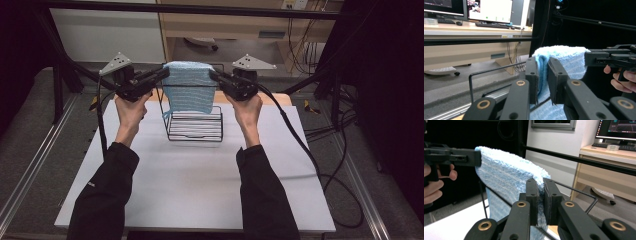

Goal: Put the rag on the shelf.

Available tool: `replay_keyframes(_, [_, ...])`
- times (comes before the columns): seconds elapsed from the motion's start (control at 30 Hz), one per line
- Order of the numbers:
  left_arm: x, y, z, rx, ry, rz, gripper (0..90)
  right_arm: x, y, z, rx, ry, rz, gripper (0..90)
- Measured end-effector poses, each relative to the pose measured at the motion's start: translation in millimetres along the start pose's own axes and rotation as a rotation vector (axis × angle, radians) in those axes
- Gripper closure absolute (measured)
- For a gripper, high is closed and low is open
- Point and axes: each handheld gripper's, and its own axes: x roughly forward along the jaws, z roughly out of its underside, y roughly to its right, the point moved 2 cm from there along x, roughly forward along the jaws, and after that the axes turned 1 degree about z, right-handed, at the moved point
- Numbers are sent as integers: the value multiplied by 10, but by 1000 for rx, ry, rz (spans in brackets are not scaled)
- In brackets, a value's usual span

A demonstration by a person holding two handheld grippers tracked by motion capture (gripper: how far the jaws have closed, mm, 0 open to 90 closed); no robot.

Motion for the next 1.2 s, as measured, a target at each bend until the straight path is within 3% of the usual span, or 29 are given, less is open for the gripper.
replay_keyframes(0.23, [-78,65,13,-2,-39,16,785,-119,-74,-12,-16,-19,-21,837])
replay_keyframes(0.33, [-134,93,56,18,-44,24,785,-164,-130,9,-56,-25,-26,837])
replay_keyframes(0.57, [-203,128,37,9,-39,40,785,-228,-174,5,-62,-19,-50,838])
replay_keyframes(0.8, [-189,117,103,-3,-38,36,785,-227,-220,48,-91,-26,-28,838])
replay_keyframes(1.03, [-173,163,20,18,11,3,793,-184,-175,-5,-78,24,2,848])
replay_keyframes(1.2, [-196,183,-35,13,27,16,795,-205,-167,-77,-82,56,7,850])
